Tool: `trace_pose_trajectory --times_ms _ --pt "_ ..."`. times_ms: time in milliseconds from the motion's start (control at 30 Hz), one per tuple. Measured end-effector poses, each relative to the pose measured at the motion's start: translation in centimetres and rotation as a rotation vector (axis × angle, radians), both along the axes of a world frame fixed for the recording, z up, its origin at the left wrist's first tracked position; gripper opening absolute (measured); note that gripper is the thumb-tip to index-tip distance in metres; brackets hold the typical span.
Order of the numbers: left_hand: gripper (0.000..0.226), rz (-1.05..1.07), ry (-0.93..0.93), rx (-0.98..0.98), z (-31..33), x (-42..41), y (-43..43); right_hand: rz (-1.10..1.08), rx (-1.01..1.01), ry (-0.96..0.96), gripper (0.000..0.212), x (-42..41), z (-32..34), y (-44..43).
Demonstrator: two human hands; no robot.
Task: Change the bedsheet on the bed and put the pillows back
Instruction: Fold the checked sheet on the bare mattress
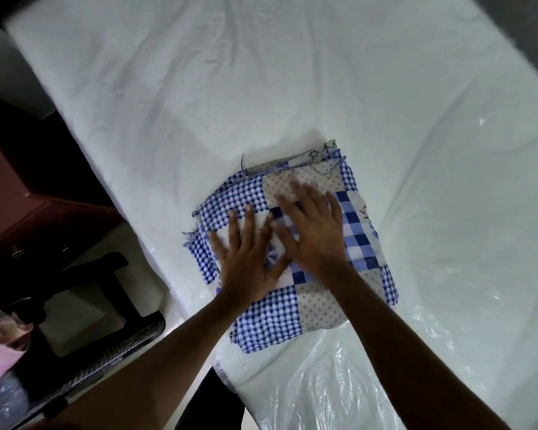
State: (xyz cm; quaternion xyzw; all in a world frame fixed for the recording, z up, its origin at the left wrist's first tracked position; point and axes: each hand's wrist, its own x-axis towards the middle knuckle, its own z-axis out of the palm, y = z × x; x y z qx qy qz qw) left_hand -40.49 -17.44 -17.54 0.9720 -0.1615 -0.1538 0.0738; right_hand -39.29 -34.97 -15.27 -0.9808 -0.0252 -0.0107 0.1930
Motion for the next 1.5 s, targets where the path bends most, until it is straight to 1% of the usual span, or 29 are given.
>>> trace_pose_trajectory --times_ms 67,167,200,300,367,400,467,533,567,633,700,767,867,900,933,1033,1067,1100,1167,1233,1300,1333,1400,1433,1500 --pt "0.088 0.037 0.024 0.012 -0.6 -0.5 1.4 0.049 -0.145 0.146 0.063 -1.7 -1.2 -0.3" --pt "0.090 0.076 0.040 0.045 -1.1 -0.4 2.7 -0.067 -0.219 0.260 0.064 -0.2 -2.7 -4.0" --pt "0.090 0.082 0.047 0.050 -1.1 -0.3 2.7 -0.138 -0.204 0.279 0.063 0.8 -2.9 -5.4" --pt "0.089 0.121 0.048 0.048 -0.7 -0.6 2.5 -0.347 -0.063 0.295 0.064 3.2 -2.8 -8.5" --pt "0.088 0.163 0.002 0.024 0.2 -0.8 2.2 -0.407 -0.036 0.255 0.065 3.5 -1.9 -9.1" --pt "0.087 0.158 -0.026 -0.002 0.9 -0.9 1.7 -0.390 -0.048 0.214 0.064 3.0 -1.1 -8.7" --pt "0.087 0.073 -0.042 -0.055 2.4 -1.9 0.6 -0.258 -0.101 0.153 0.064 0.3 0.5 -6.8" --pt "0.088 -0.082 -0.031 -0.053 2.9 -4.2 -0.1 -0.095 -0.147 0.194 0.065 -4.4 0.7 -4.0" --pt "0.088 -0.137 -0.007 -0.035 2.6 -5.6 0.1 -0.057 -0.175 0.230 0.066 -7.1 0.3 -3.0" --pt "0.088 -0.141 0.038 -0.008 1.2 -7.7 1.3 -0.110 -0.198 0.298 0.067 -11.7 -0.7 -2.7" --pt "0.091 -0.102 0.067 -0.024 0.4 -8.7 2.6 -0.233 -0.141 0.348 0.069 -14.2 -1.3 -3.9" --pt "0.094 -0.094 0.059 -0.052 0.6 -8.8 2.9 -0.307 -0.071 0.323 0.069 -14.4 -1.0 -5.3" --pt "0.092 -0.065 0.028 -0.086 1.4 -8.1 2.1 -0.391 -0.002 0.218 0.068 -12.4 0.2 -6.0" --pt "0.089 -0.069 0.003 -0.101 1.7 -7.6 1.6 -0.426 0.032 0.231 0.070 -11.1 0.6 -6.3" --pt "0.086 -0.088 -0.027 -0.120 1.9 -6.9 1.1 -0.460 0.095 0.297 0.074 -9.6 0.9 -6.7" --pt "0.071 -0.212 -0.064 -0.193 2.0 -3.9 -0.4 -0.598 0.375 0.590 0.100 -5.7 1.6 -7.9" --pt "0.066 -0.257 -0.059 -0.215 2.0 -2.7 -0.9 -0.659 0.450 0.646 0.104 -5.1 1.9 -8.4" --pt "0.064 -0.296 -0.050 -0.239 2.0 -1.3 -1.4 -0.716 0.512 0.678 0.101 -4.8 2.1 -8.9" --pt "0.065 -0.370 -0.034 -0.309 2.9 1.7 -2.3 -0.787 0.619 0.711 0.079 -5.5 2.7 -9.4" --pt "0.071 -0.428 0.002 -0.356 4.3 4.7 -3.3 -0.768 0.738 0.778 0.057 -6.8 3.6 -8.8" --pt "0.083 -0.579 0.013 -0.321 6.4 6.7 -4.4 -0.696 0.840 0.779 0.042 -8.7 5.3 -7.5" --pt "0.093 -0.701 0.001 -0.288 7.4 7.4 -5.2 -0.649 0.862 0.751 0.042 -9.6 6.2 -6.9" --pt "0.113 -0.950 -0.011 -0.219 9.9 7.5 -6.7 -0.585 0.841 0.705 0.049 -11.4 8.4 -6.1" --pt "0.119 -1.058 -0.013 -0.185 11.5 7.0 -7.5 -0.566 0.817 0.678 0.052 -12.6 9.5 -5.9" --pt "0.121 -1.272 -0.053 -0.106 15.2 5.1 -9.0 -0.516 0.765 0.619 0.062 -15.5 12.0 -5.6"
